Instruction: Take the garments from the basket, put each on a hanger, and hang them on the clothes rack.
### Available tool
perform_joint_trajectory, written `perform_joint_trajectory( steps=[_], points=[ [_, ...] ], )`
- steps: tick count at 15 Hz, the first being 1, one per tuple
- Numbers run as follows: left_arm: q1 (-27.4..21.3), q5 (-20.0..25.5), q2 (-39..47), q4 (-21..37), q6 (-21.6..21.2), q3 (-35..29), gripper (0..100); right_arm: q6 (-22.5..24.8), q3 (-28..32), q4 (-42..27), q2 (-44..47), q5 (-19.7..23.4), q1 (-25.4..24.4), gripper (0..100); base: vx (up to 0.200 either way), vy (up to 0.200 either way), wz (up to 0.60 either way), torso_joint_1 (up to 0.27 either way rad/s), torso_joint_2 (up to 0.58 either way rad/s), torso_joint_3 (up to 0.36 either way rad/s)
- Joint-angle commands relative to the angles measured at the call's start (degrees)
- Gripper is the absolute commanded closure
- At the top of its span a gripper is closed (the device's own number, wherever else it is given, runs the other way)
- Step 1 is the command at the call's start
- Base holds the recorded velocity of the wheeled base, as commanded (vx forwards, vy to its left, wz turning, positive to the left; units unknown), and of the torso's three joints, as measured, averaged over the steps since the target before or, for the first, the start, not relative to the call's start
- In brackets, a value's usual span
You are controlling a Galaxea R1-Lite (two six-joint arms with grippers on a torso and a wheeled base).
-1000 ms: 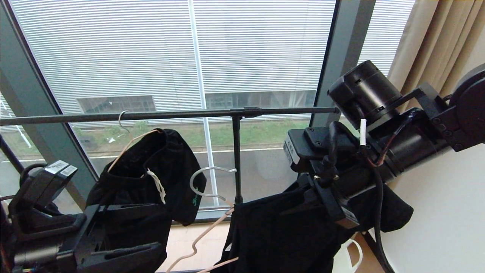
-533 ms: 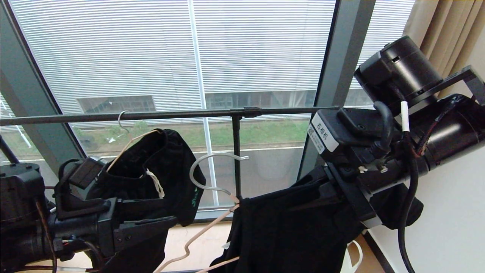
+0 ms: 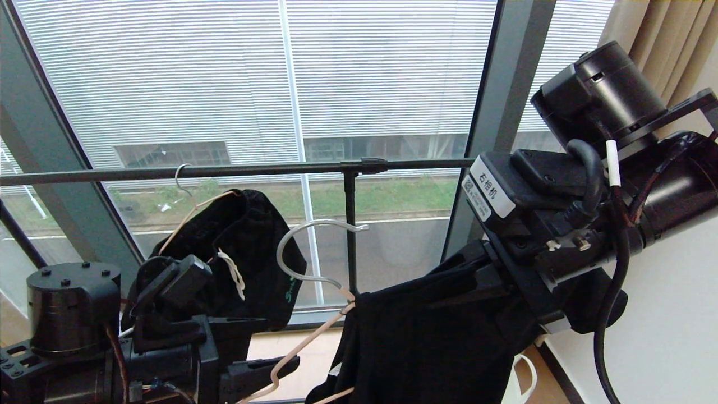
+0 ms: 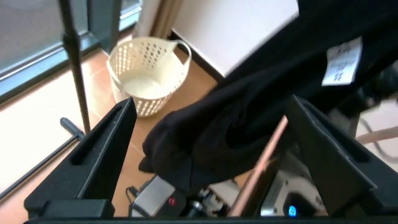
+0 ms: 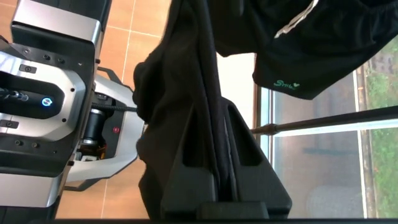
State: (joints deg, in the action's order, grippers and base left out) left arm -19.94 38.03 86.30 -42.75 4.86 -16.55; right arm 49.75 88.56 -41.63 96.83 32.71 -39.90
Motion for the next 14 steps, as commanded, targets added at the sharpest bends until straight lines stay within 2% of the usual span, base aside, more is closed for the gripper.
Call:
perform_joint_trajectory(
  steps=[1, 6, 9, 11, 12, 14],
  points=[
    [-1.1, 0.0, 0.2, -0.1, -1.1, 1.1, 0, 0.0, 0.1, 0.2, 0.1, 0.1, 0.0, 100, 0.0, 0.0, 0.0, 0.0, 0.0, 0.0],
    [-2.9, -0.4, 1.2, -0.1, -1.5, 1.5, 0, 0.1, 0.6, 0.1, 0.2, 1.2, 0.0, 100, 0.0, 0.0, 0.0, 0.0, 0.0, 0.0],
    [0.0, 0.3, 0.5, -0.4, 0.0, 0.6, 0, 0.2, 0.2, 0.0, -0.2, 1.2, 0.0, 100, 0.0, 0.0, 0.0, 0.0, 0.0, 0.0],
    [0.2, 0.5, 0.5, -0.4, 0.1, 0.7, 0, 0.2, 0.1, -0.1, -0.8, 1.6, 0.0, 100, 0.0, 0.0, 0.0, 0.0, 0.0, 0.0],
    [0.2, 1.5, 0.5, -0.4, 0.1, 0.7, 0, 0.2, 0.0, -0.1, -0.9, 2.1, 0.0, 100, 0.0, 0.0, 0.0, 0.0, 0.0, 0.0],
    [1.5, 7.4, 0.4, -0.4, 0.1, 1.3, 0, 0.0, -0.1, 0.0, -1.3, 4.9, 0.1, 100, 0.0, 0.0, 0.0, 0.0, 0.0, 0.0]
  ],
)
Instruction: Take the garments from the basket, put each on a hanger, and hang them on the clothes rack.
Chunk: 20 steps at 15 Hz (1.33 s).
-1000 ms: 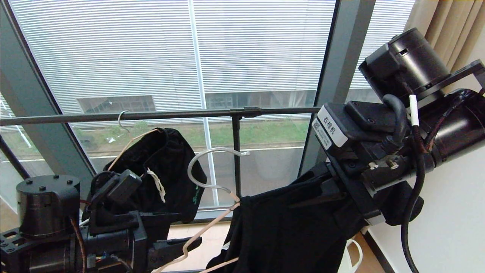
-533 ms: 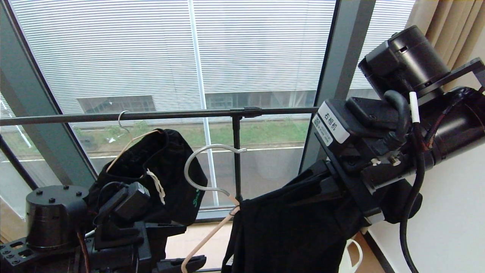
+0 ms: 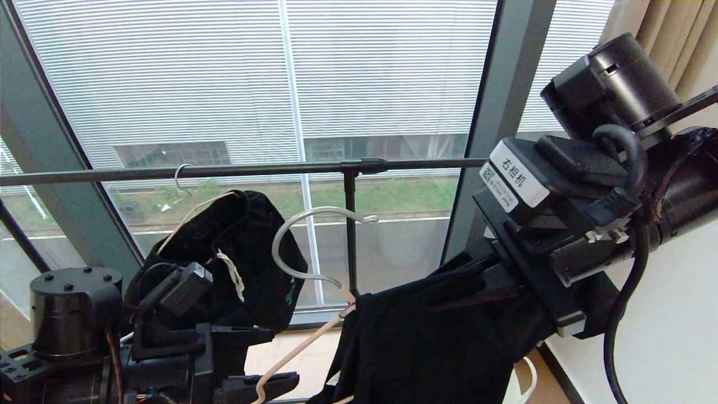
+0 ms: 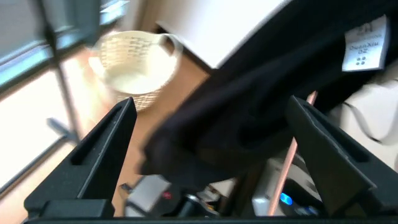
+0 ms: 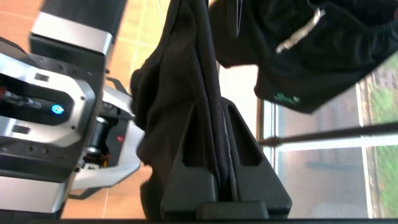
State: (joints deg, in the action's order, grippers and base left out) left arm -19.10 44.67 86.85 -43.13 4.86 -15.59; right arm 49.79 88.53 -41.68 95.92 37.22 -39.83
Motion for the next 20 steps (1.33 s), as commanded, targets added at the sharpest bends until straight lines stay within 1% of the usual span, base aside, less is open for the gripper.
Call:
perform_joint_trajectory(
  steps=[1, 6, 8, 14, 15, 18, 20],
  points=[
    [0.6, 2.0, 0.0, 0.0, 0.1, 0.7, 0, -0.1, 0.1, 0.0, -0.3, 1.4, 0.0, 100, 0.0, 0.0, 0.0, 0.0, 0.0, 0.0],
    [-1.4, 1.9, 1.8, 0.1, 0.0, 1.1, 0, -0.5, 1.0, 0.2, -0.1, 5.6, 0.1, 100, 0.0, 0.0, 0.0, 0.0, 0.0, 0.0],
    [-2.3, 1.7, 2.8, 0.0, 0.0, 1.1, 0, -0.7, 1.6, 0.2, 0.1, 6.4, 0.1, 100, 0.0, 0.0, 0.0, 0.0, 0.0, 0.0],
    [-4.1, 1.5, 2.8, 0.0, -0.1, 1.6, 0, -0.9, 1.8, 0.5, 0.2, 6.6, 0.1, 100, 0.0, 0.0, 0.0, 0.0, 0.0, 0.0],
    [-4.8, -0.3, 3.5, 0.0, -0.1, 1.6, 0, -0.9, 2.1, 0.4, 0.2, 6.8, 0.1, 100, 0.0, 0.0, 0.0, 0.0, 0.0, 0.0],
    [-5.1, -0.5, 4.0, -0.1, -0.1, 1.6, 0, -1.0, 2.4, 0.4, 0.1, 7.3, 0.1, 100, 0.0, 0.0, 0.0, 0.0, 0.0, 0.0],
    [-5.6, -2.7, 4.9, -0.1, -0.1, 1.5, 0, -1.3, 2.5, 0.4, -0.2, 7.7, 0.1, 100, 0.0, 0.0, 0.0, 0.0, 0.0, 0.0]
  ],
)
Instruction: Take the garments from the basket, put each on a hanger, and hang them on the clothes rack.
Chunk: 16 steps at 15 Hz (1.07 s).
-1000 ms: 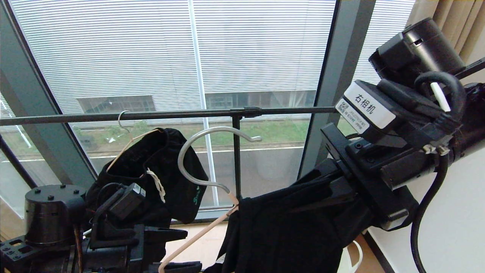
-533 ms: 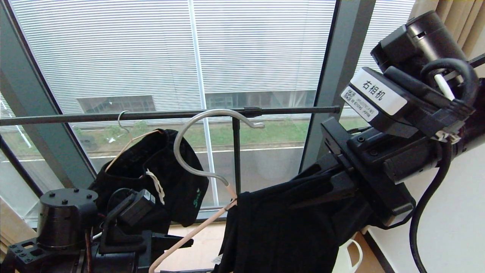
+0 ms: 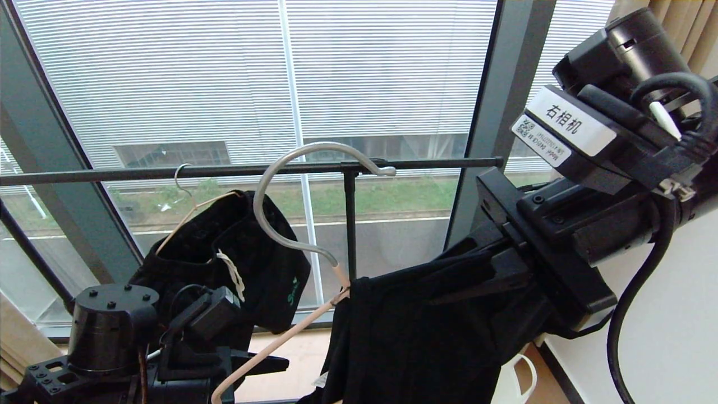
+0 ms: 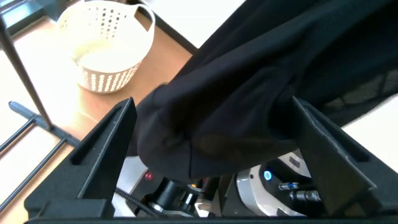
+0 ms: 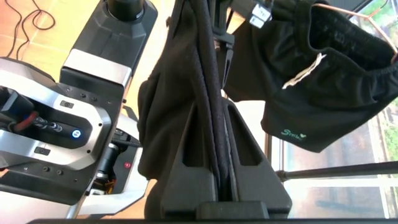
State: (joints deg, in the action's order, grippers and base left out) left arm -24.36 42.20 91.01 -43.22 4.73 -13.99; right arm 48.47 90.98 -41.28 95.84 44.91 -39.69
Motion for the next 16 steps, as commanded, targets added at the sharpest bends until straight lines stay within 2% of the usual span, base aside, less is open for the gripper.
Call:
perform_joint_trajectory(
  steps=[1, 3, 4, 13, 16],
  points=[
    [-1.0, -1.4, 0.9, 0.0, 0.0, -0.1, 0, 0.0, 0.1, 0.0, -0.1, 0.0, 0.0, 100, 0.0, 0.0, 0.0, 0.0, 0.0, 0.0],
    [-1.9, -3.4, 1.3, 0.0, 0.0, -0.1, 0, 0.0, 0.1, 0.0, -0.3, 0.1, 0.6, 100, 0.0, 0.0, 0.0, 0.0, 0.0, 0.0],
    [-1.9, -3.4, 1.3, 0.0, 0.0, -0.1, 100, 0.0, 0.0, 0.0, -0.4, 0.1, 0.9, 100, 0.0, 0.0, 0.0, 0.0, 0.0, 0.0],
    [1.9, -3.4, -0.8, -0.3, 0.1, -1.2, 100, 0.0, -3.2, 0.0, -5.1, 0.1, 8.3, 100, 0.0, 0.0, 0.0, 0.0, 0.0, 0.0],
    [3.4, -3.3, -2.0, -0.2, 0.2, -1.6, 100, 0.2, -7.8, 0.7, -7.9, -0.3, 14.5, 100, 0.0, 0.0, 0.0, 0.0, 0.0, 0.0]
  ],
)
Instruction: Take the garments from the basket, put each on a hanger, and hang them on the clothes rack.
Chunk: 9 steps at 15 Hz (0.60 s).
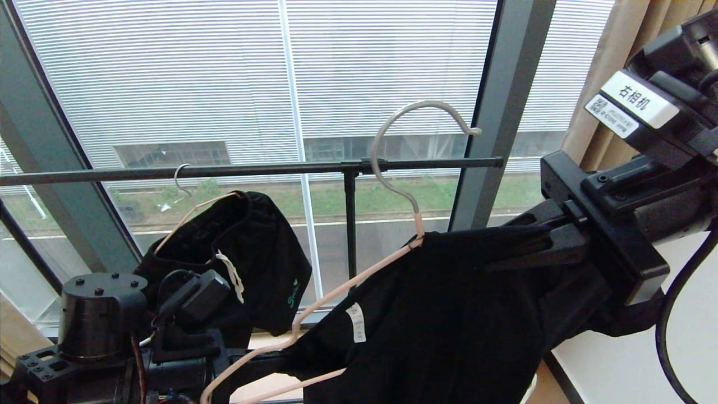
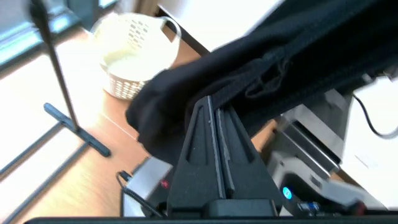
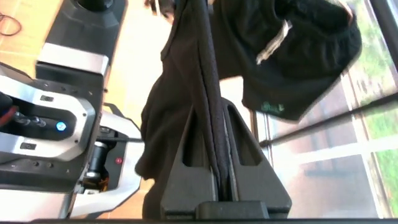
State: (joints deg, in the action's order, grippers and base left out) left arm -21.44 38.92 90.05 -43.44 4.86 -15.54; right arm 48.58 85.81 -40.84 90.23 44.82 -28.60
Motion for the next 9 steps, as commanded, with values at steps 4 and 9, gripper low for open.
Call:
perform_joint_trajectory(
  steps=[4, 9],
  points=[
    [0.4, 0.0, -1.8, 0.0, 0.1, -0.1, 100, 0.3, -5.2, 0.6, -3.3, -0.7, 7.4, 100, 0.0, 0.0, 0.0, 0.0, 0.0, 0.0],
    [0.8, 0.1, -2.6, 0.0, 0.1, -0.2, 100, 0.3, -14.7, 11.4, -5.6, -5.4, 9.4, 100, 0.0, 0.0, 0.0, 0.0, 0.0, 0.0]
  ],
)
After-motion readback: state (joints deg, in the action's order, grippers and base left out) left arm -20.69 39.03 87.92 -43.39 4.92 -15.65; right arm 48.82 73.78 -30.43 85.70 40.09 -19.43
